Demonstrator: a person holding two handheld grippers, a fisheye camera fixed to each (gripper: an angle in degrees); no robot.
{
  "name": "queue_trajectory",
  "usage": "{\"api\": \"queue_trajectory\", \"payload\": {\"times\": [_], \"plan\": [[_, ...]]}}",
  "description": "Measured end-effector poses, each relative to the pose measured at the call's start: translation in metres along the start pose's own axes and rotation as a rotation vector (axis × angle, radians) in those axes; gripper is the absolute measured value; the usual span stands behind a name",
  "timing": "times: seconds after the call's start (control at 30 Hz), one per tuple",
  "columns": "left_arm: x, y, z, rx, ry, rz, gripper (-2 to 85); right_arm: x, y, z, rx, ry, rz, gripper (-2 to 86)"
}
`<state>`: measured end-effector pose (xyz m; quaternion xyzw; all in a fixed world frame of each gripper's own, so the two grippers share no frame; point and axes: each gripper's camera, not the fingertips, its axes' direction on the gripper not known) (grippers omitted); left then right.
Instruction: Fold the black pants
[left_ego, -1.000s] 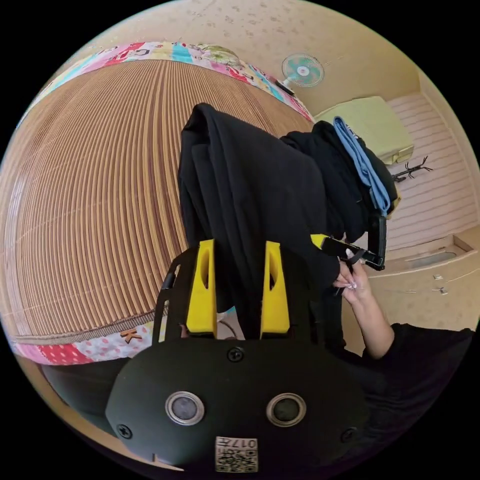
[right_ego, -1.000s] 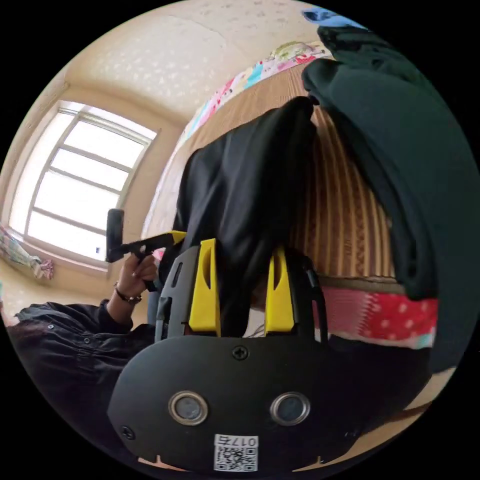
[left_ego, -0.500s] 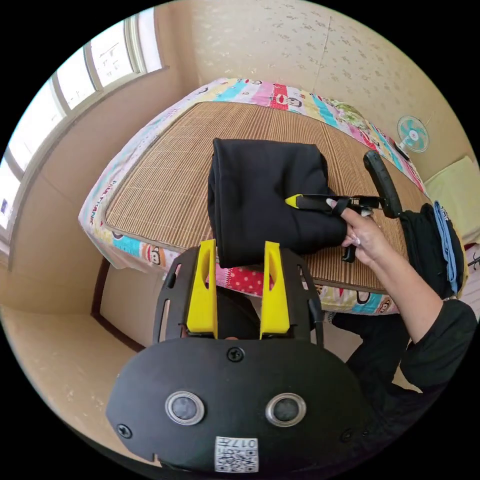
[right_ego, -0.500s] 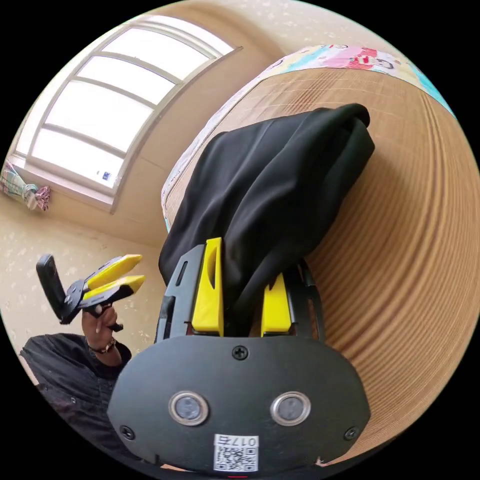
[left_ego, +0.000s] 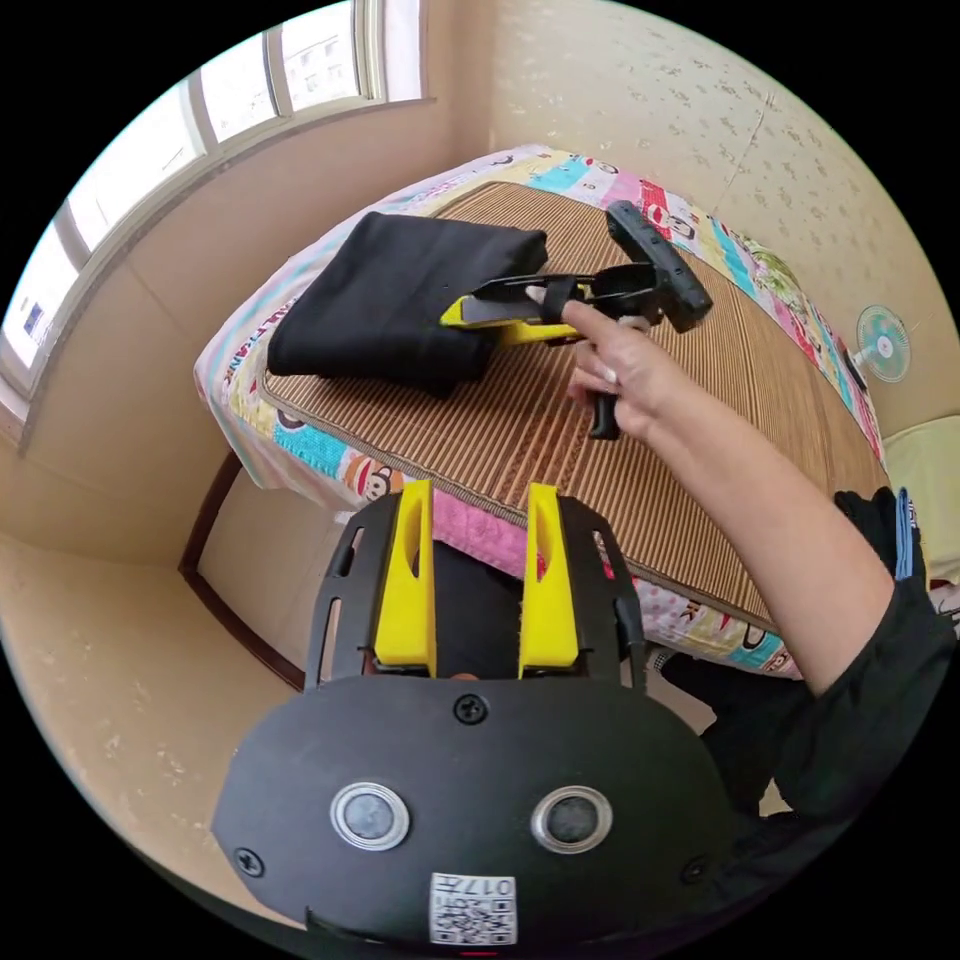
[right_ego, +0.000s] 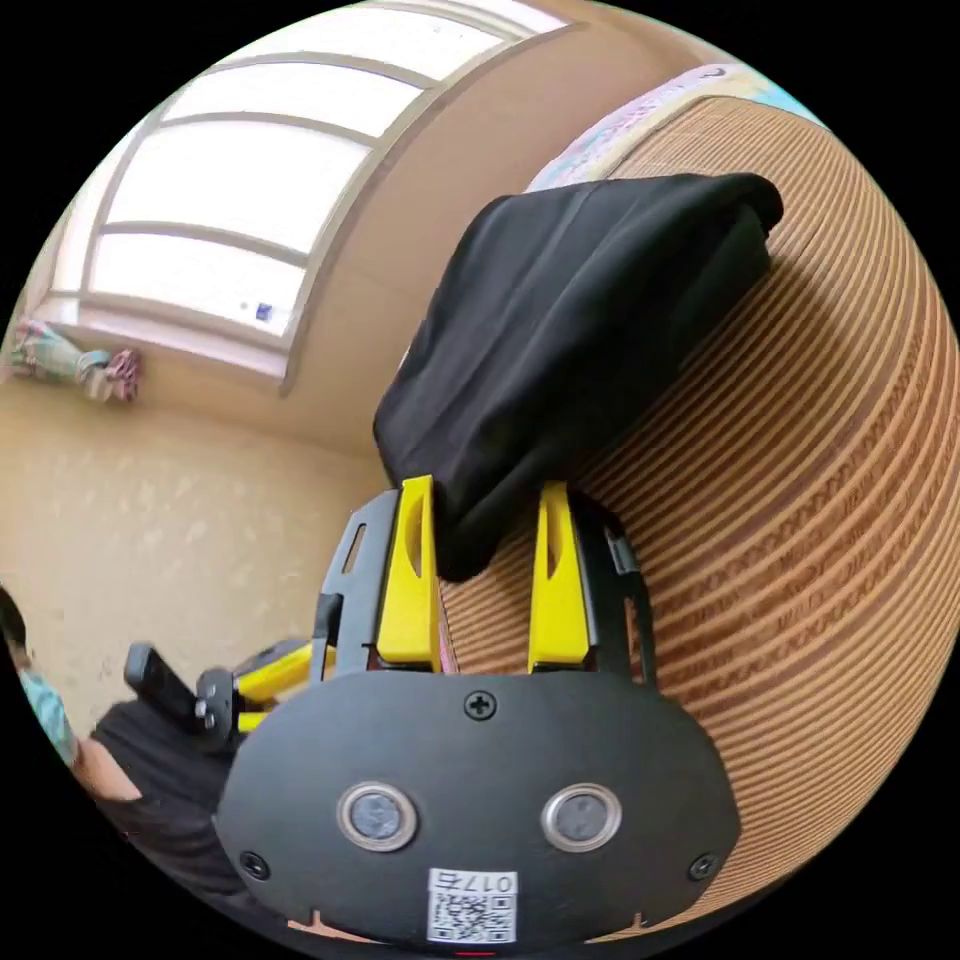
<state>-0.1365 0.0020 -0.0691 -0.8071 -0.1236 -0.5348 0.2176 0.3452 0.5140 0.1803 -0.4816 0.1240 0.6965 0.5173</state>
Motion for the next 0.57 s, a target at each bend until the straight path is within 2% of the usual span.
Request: {"api": "queue_trajectory", "payload": {"times": [0.07,0.13,0.2,0.33,0.43,0.5,0.57], "plan": [[0.017,0.0,0.012,-0.005,0.035,0.034,13.6,-0.007,0.069,-0.028,0.035,0.049,-0.044,12.5],[0.041,0.0,0.025,-0.005,0.056,0.079,13.9,-0.007,0.151,-0.054,0.041,0.161,0.01,12.0],[0.081,0.002,0.041,-0.014,0.067,0.155,14.0,-0.011,0.268,-0.095,0.091,0.266,0.139,11.1],[0.146,0.013,0.066,-0.019,0.093,0.272,14.0,-0.057,0.427,-0.18,0.253,0.496,0.375,11.9],[0.193,0.028,0.093,-0.01,0.043,0.331,14.1,-0.132,0.52,-0.251,0.448,0.817,0.501,12.1],[0.219,0.045,0.098,0.062,-0.027,0.365,10.1,-0.196,0.564,-0.29,0.63,1.078,0.522,12.2],[0.227,0.055,0.1,0.078,-0.029,0.324,7.1,-0.229,0.587,-0.309,0.772,1.227,0.521,12.5]]}}
